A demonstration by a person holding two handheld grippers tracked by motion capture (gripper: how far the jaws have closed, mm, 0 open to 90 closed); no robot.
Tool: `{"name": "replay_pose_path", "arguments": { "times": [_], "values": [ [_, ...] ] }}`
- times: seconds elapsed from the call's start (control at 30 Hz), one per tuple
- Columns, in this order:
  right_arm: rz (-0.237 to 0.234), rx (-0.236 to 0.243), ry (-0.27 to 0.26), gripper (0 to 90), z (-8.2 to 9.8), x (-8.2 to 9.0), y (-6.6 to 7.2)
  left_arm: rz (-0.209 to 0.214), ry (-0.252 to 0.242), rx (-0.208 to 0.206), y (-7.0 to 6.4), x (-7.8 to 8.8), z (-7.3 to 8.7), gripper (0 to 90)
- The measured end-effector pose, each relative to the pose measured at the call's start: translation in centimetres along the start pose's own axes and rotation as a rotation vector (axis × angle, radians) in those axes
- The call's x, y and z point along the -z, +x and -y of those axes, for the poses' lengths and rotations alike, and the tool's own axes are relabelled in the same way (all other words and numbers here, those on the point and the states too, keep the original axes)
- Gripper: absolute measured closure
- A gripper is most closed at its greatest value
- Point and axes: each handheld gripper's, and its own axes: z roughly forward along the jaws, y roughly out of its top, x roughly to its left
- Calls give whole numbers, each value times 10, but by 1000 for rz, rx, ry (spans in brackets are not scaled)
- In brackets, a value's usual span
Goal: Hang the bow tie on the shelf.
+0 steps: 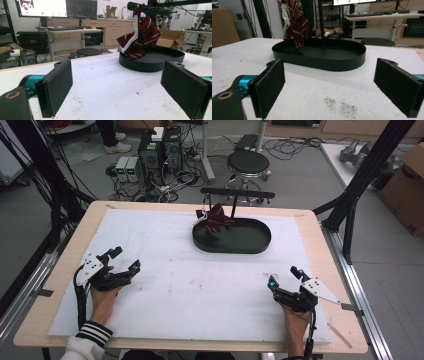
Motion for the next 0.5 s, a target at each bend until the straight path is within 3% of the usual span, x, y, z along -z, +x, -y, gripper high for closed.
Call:
{"name": "replay_pose_path", "arguments": {
  "times": [0.5],
  "values": [
    [2, 6, -8, 92, 0, 0, -1, -2, -3, 6, 0, 0, 0, 110]
  ]
}}
